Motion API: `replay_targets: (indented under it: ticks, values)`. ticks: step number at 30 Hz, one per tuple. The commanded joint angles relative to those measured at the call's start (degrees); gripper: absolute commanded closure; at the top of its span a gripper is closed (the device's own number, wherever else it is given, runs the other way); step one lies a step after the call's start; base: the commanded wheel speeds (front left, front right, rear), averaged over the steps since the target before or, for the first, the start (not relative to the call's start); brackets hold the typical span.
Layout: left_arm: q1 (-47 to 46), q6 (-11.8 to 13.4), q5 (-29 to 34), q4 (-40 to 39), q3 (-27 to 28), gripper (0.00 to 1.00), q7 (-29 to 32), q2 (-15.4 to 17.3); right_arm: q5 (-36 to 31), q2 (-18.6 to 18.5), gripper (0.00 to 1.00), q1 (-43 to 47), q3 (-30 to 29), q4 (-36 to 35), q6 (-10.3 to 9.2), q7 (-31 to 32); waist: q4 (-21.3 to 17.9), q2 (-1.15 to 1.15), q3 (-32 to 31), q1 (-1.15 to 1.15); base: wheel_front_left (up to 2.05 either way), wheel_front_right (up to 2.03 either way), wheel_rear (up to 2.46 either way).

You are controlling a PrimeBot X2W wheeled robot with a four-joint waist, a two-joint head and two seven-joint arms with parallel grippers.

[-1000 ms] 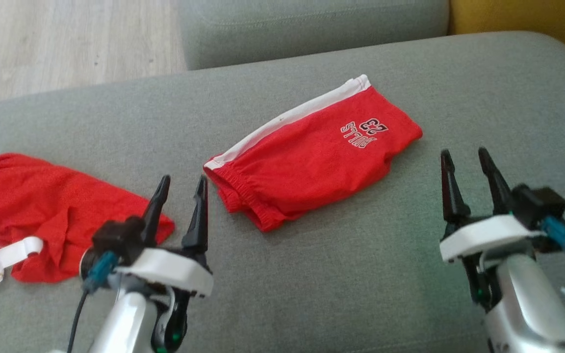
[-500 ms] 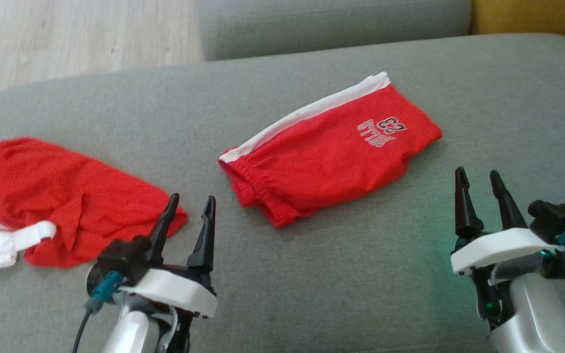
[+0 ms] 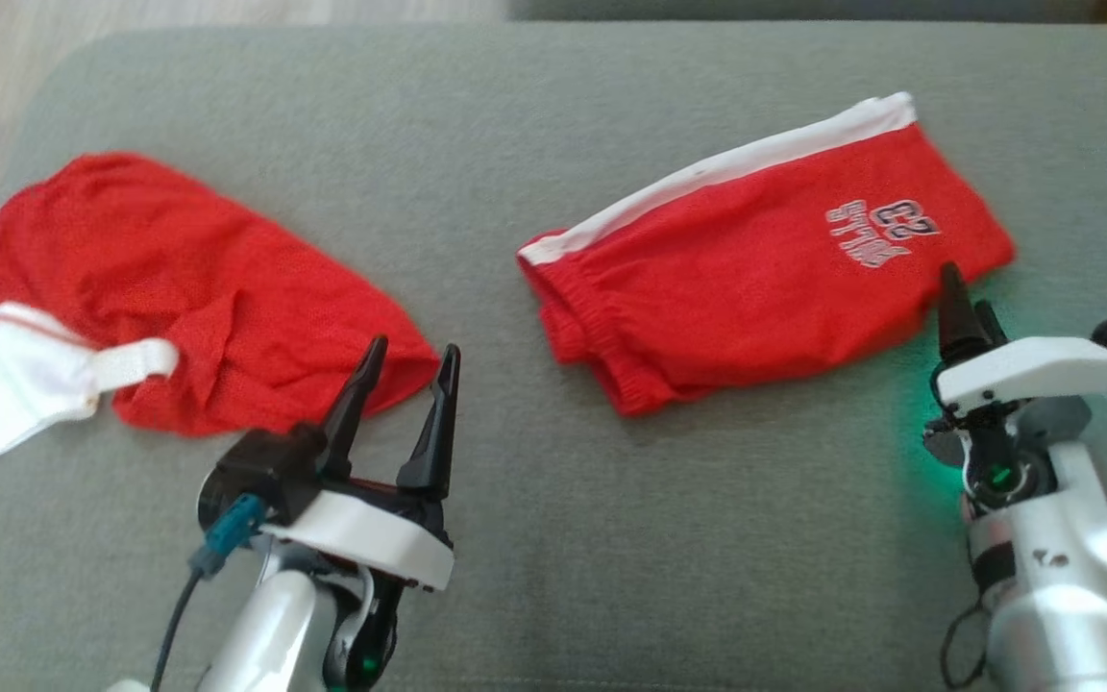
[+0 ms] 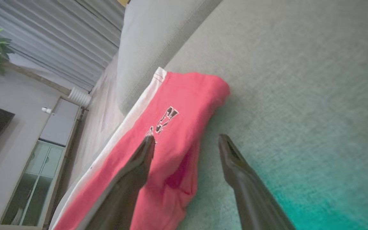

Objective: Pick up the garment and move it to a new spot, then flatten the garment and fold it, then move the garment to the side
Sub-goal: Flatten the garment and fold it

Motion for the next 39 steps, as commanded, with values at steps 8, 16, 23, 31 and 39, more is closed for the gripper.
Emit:
replay_targets:
  ticks: [8, 16, 23, 31, 39]
  values:
    - [-4.9, 0.9, -1.3, -3.3, 0.3, 0.0, -0.7, 0.1, -1.0, -0.1, 0.0, -10.2, -5.5, 11.6, 0.39, 2.5, 4.7, 0.0, 4.3, 0.0, 0.0, 0.0, 0.0]
    - [-6.8, 1.7, -1.7, -4.4, -0.4, 0.0, -0.7, 0.1, -3.9, -1.1, 0.0, -16.4, -7.7, 18.7, 0.39, 4.3, 6.8, 0.0, 6.8, 0.0, 0.0, 0.0, 0.0]
    - [-7.5, 2.0, -2.0, -4.3, -1.0, 0.0, -0.7, 0.1, -5.7, -2.0, 1.0, -19.6, -8.0, 22.0, 0.39, 3.7, 7.3, 0.0, 7.3, 0.0, 0.0, 0.0, 0.0]
    - [-7.1, 1.9, -2.0, -3.4, -0.9, 0.0, -0.7, 0.1, -5.5, -2.2, 1.0, -19.2, -8.3, 22.9, 0.39, 0.6, 5.8, 0.0, 5.3, 0.0, 0.0, 0.0, 0.0]
    - [-5.7, 1.8, -1.9, -3.1, -0.9, 0.0, -0.7, 0.1, -4.9, -2.6, 1.0, -16.0, -9.9, 22.1, 0.39, -5.9, 2.7, 0.0, 2.1, 0.0, 0.0, 0.0, 0.0]
